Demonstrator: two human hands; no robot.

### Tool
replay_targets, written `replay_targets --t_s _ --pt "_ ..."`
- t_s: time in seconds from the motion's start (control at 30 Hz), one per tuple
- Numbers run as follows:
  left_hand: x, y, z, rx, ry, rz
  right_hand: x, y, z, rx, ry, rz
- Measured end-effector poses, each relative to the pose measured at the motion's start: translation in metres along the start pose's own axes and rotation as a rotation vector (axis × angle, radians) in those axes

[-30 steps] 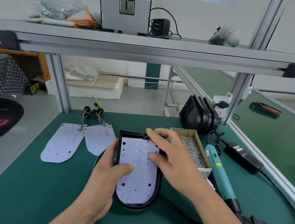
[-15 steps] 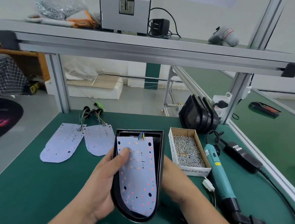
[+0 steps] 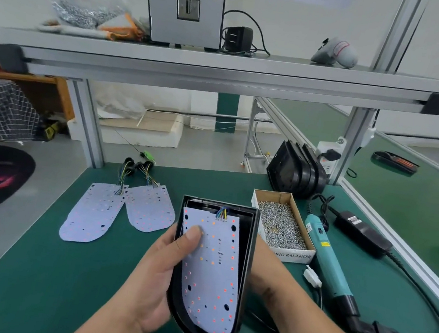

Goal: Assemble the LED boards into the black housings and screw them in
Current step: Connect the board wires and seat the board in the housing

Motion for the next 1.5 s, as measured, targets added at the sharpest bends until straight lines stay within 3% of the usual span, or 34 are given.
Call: replay_targets --t_s 0.4,0.57,0.77,0.97,1.13,1.33,1.5 --pt "0.008 0.005 0.004 -0.01 0.075 -0.003 -0.003 -0.004 -0.004 -0.075 0.053 -0.133" --pt "0.024 0.004 -0.006 0.113 0.034 0.127 0.013 -0.023 -0.02 0.117 0.41 -0.234" --pt "0.023 0.003 -0.009 0.18 -0.048 0.215 0.023 -0.023 -0.023 0.251 0.6 -0.35" --pt "0.016 0.002 -0.01 0.121 -0.192 0.204 0.026 -0.023 -0.032 0.263 0.589 -0.163" --pt "0.015 -0.002 -0.013 0.168 -0.232 0.258 0.013 -0.014 -0.029 0.43 -0.013 -0.19" --pt "0.011 -0.002 -0.011 0.205 -0.31 0.308 0.007 -0.007 -0.019 0.354 0.333 -0.277" --pt "0.012 -0.004 -0.011 0.262 -0.333 0.302 0.006 -0.007 -0.017 0.347 0.36 -0.281"
Point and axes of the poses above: each hand's wrist, its own y-axis away from the middle knuckle, its own z-axis out of the palm, x = y × z, the point moved 2 cm from there along -y, towards the middle knuckle, and after that the axes turned 6 degrees about x, right-handed, at the moved point
